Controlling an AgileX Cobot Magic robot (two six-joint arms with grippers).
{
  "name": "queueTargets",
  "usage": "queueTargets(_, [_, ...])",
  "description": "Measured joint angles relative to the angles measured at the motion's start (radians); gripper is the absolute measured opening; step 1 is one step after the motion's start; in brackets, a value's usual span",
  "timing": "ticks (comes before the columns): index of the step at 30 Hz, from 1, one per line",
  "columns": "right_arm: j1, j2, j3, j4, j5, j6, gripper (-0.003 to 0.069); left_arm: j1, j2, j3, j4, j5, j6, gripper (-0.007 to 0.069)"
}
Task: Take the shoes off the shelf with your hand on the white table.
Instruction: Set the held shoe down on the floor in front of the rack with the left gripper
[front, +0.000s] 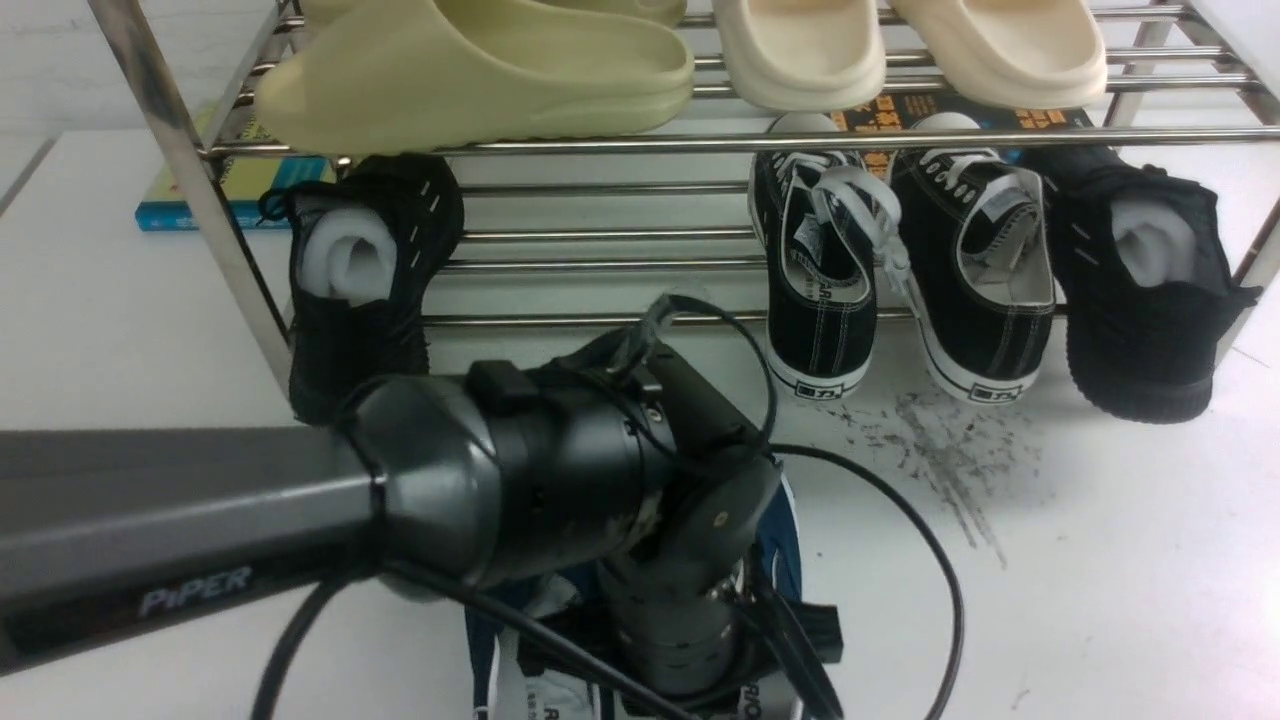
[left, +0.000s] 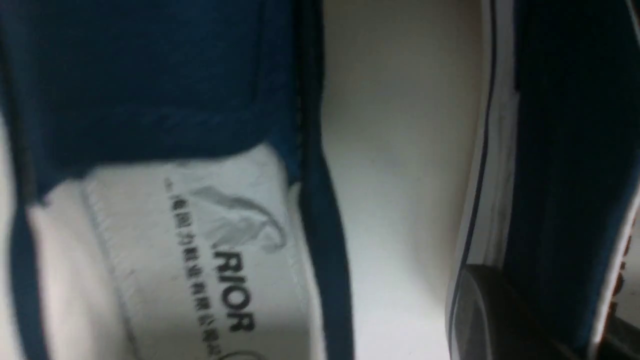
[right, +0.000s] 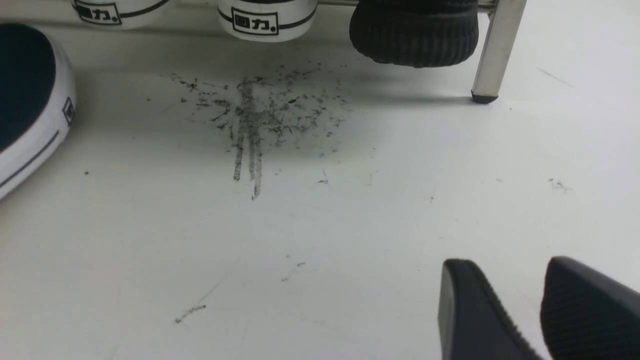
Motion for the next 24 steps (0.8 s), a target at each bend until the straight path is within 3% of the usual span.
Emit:
queueTargets(10, [0.0,0.0,0.0,0.0,0.0,0.0,0.024,0.0,0.01,0.0,-0.008,-0.048,0.002,0.0062])
queueTargets(20, [0.0,0.0,0.0,0.0,0.0,0.0,0.024,0.0,-0.003,-0.026,0.006,-0.023,0.01,0.024])
queueTargets(24, [0.0,0.0,0.0,0.0,0.0,0.0,0.024,0.0,-0.052,-0.064,0.058,0.034,0.034,0.0271])
